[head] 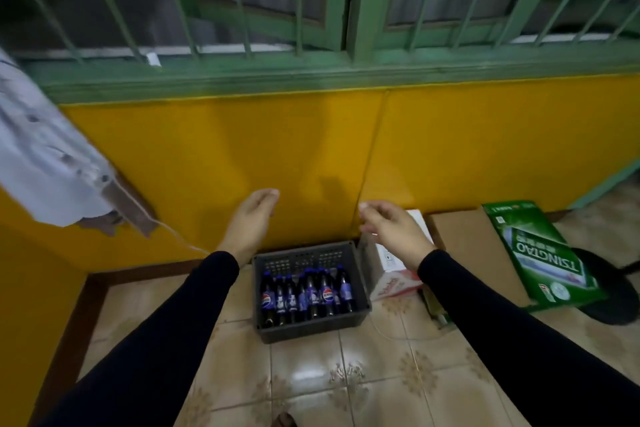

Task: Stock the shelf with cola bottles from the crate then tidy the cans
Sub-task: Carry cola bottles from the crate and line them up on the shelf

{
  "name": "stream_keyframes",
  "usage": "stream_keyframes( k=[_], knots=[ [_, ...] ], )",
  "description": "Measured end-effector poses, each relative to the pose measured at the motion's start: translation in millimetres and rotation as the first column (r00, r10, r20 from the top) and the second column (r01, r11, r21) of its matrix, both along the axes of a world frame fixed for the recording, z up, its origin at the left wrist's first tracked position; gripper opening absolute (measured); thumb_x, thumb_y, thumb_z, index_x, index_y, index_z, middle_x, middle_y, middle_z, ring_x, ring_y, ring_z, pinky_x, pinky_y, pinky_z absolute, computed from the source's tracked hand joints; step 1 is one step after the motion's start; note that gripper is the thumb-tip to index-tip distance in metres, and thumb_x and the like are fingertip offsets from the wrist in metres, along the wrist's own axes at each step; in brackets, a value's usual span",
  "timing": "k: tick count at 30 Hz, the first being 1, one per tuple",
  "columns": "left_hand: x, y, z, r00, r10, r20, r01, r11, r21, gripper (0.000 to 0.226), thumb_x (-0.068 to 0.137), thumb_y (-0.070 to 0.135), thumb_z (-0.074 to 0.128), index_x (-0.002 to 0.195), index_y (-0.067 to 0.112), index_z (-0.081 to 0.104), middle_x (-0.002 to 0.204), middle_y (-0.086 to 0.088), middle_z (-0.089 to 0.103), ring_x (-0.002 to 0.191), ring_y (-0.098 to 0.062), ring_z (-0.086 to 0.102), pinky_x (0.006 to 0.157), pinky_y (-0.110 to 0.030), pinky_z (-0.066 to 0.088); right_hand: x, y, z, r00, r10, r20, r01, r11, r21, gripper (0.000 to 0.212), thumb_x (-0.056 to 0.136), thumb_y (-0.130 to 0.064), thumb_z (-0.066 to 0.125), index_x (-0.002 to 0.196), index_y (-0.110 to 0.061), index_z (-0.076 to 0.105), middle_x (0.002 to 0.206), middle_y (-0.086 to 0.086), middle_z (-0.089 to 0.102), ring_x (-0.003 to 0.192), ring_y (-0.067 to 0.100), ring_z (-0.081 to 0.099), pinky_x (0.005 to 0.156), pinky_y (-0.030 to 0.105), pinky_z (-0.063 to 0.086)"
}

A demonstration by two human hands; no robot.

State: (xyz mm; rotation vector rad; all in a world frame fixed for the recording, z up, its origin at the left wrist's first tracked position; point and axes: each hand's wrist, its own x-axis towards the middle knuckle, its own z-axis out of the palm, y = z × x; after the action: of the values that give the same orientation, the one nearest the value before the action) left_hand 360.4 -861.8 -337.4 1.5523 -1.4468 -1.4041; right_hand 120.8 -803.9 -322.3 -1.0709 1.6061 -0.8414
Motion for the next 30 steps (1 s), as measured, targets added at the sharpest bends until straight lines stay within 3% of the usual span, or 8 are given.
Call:
stream_keyframes(
  k=[5, 7, 12, 15, 18, 24, 27, 30],
  knots=[
    [-25, -52, -94, 0.996, 0.021, 0.085, -0.035, 0.986, 0.16, 0.056, 0.097, 0.057, 0.042, 0.146, 0.029, 0.037, 0.148, 0.008, 0.044, 0.135, -0.017, 0.044, 0.112, -0.042, 0.033, -19, -77, -100, 0.991, 0.081, -0.106, -0.066, 0.987, 0.145, 0.063, 0.084, -0.068, 0.052, 0.125, -0.021, 0.056, 0.12, -0.003, 0.062, 0.109, 0.017, 0.063, 0.102, 0.046, 0.048],
    [-35, -67, -149, 0.99, 0.072, 0.121, -0.097, 0.971, 0.219, 0.056, 0.097, 0.056, 0.043, 0.145, 0.028, 0.039, 0.149, 0.007, 0.043, 0.135, -0.018, 0.044, 0.111, -0.041, 0.034, -30, -105, -158, 0.983, 0.139, -0.124, -0.109, 0.969, 0.221, 0.055, 0.085, -0.068, 0.051, 0.118, -0.025, 0.057, 0.116, -0.005, 0.063, 0.107, 0.017, 0.062, 0.1, 0.045, 0.048],
    [-55, -90, -308, 0.972, 0.107, 0.208, -0.174, 0.924, 0.339, 0.034, 0.099, 0.047, 0.048, 0.127, 0.029, 0.054, 0.137, 0.001, 0.054, 0.118, -0.023, 0.054, 0.101, -0.041, 0.041, -48, -146, -319, 0.943, 0.271, -0.195, -0.184, 0.909, 0.373, 0.044, 0.092, -0.059, 0.049, 0.108, -0.019, 0.06, 0.104, 0.009, 0.067, 0.095, 0.025, 0.063, 0.092, 0.041, 0.049],
    [-64, -97, -420, 0.958, 0.052, 0.28, -0.166, 0.902, 0.399, 0.038, 0.099, 0.047, 0.046, 0.128, 0.024, 0.055, 0.111, -0.002, 0.06, 0.098, -0.024, 0.058, 0.091, -0.045, 0.045, -52, -155, -427, 0.912, 0.353, -0.208, -0.234, 0.866, 0.442, 0.05, 0.097, -0.053, 0.045, 0.12, -0.01, 0.057, 0.11, 0.014, 0.064, 0.098, 0.029, 0.06, 0.093, 0.047, 0.047],
    [-72, -98, -518, 0.946, 0.031, 0.322, -0.177, 0.883, 0.434, 0.045, 0.099, 0.045, 0.048, 0.133, 0.017, 0.053, 0.104, -0.003, 0.061, 0.088, -0.021, 0.058, 0.077, -0.033, 0.043, -46, -160, -528, 0.884, 0.407, -0.231, -0.255, 0.833, 0.491, 0.051, 0.098, -0.05, 0.044, 0.136, -0.015, 0.045, 0.114, 0.007, 0.063, 0.096, 0.022, 0.058, 0.082, 0.034, 0.042],
    [-82, -89, -684, 0.916, -0.094, 0.39, -0.133, 0.845, 0.517, 0.05, 0.096, 0.047, 0.05, 0.132, 0.012, 0.047, 0.136, -0.016, 0.054, 0.113, -0.029, 0.053, 0.089, -0.032, 0.041, -21, -158, -705, 0.906, 0.349, -0.239, -0.179, 0.829, 0.53, 0.07, 0.092, -0.048, 0.054, 0.148, -0.013, 0.03, 0.143, 0.013, 0.046, 0.123, 0.031, 0.052, 0.097, 0.037, 0.046],
    [-93, -94, -734, 0.913, -0.127, 0.388, -0.114, 0.832, 0.543, 0.064, 0.094, 0.048, 0.054, 0.143, 0.009, 0.038, 0.139, -0.012, 0.051, 0.118, -0.031, 0.053, 0.091, -0.029, 0.041, -13, -157, -755, 0.885, 0.362, -0.292, -0.153, 0.82, 0.552, 0.069, 0.091, -0.044, 0.056, 0.144, -0.008, 0.033, 0.141, 0.019, 0.041, 0.121, 0.037, 0.05, 0.093, 0.038, 0.046],
    [-104, -99, -768, 0.93, -0.095, 0.354, -0.125, 0.827, 0.548, 0.069, 0.086, 0.051, 0.061, 0.14, 0.014, 0.038, 0.132, -0.009, 0.057, 0.112, -0.031, 0.058, 0.094, -0.038, 0.049, -10, -156, -787, 0.876, 0.384, -0.292, -0.166, 0.809, 0.564, 0.076, 0.086, -0.044, 0.065, 0.144, -0.008, 0.031, 0.143, 0.017, 0.04, 0.124, 0.034, 0.049, 0.098, 0.037, 0.047]
  ],
)
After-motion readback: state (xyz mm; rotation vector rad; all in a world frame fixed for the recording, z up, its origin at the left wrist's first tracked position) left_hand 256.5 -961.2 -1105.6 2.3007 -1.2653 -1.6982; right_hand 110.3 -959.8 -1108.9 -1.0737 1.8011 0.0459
